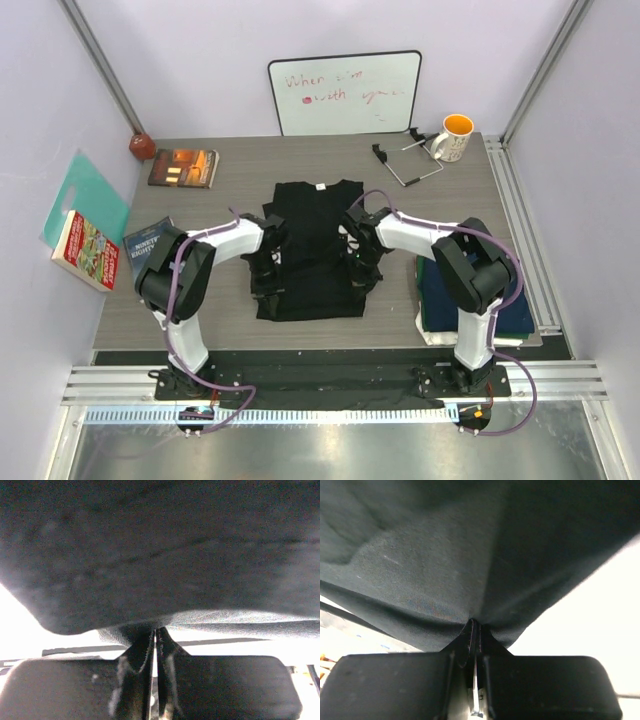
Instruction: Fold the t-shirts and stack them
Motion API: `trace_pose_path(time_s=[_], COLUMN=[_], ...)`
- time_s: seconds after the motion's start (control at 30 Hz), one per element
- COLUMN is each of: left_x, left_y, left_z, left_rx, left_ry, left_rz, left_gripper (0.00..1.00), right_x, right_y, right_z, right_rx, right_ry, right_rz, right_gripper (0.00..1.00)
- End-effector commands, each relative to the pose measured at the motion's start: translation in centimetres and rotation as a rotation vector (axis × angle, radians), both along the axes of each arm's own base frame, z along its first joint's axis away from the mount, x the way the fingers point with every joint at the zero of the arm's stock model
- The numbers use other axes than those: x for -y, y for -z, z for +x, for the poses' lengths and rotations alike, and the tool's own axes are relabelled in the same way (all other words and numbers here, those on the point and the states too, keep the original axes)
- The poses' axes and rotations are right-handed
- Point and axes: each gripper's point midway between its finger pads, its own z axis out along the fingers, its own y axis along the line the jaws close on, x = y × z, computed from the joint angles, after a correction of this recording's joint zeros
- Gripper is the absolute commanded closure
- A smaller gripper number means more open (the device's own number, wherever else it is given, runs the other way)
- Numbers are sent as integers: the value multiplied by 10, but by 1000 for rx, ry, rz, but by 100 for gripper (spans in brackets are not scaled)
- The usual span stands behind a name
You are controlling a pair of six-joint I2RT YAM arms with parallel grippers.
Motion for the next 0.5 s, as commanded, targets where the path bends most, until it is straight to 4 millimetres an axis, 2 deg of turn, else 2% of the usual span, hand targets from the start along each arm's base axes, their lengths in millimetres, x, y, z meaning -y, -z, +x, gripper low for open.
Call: trace_pose_path(time_s=[0.0, 0.07, 0.17, 0.2, 0.27, 0.33, 0.37, 0.47], left_x=[-9, -5, -5, -3, -3, 0, 5, 15], left_y=[-6, -16, -37, -46, -57, -73, -82, -96], left_z=[-12, -3, 16, 28, 36, 53, 62, 78], left_rx=[10, 67, 169, 211, 236, 293, 325, 367], left_ry=[21, 19, 26, 30, 40, 45, 46, 51], left_rz=[18, -8, -4, -3, 11, 10, -5, -39], left_gripper=[93, 82, 75, 75, 74, 75, 74, 73], right_x=[43, 37, 20, 10, -3, -7, -12, -17], right_y=[10, -5, -37, -52, -78, -93, -103, -119], right_z=[-28, -17, 8, 21, 43, 55, 68, 84], right_rx=[-36, 26, 129, 177, 258, 304, 345, 393], right_ry=[-24, -11, 2, 2, 10, 0, 0, -30], right_rz=[-199, -168, -102, -65, -26, -12, -10, -12], right_gripper=[94, 78, 69, 68, 67, 66, 66, 69])
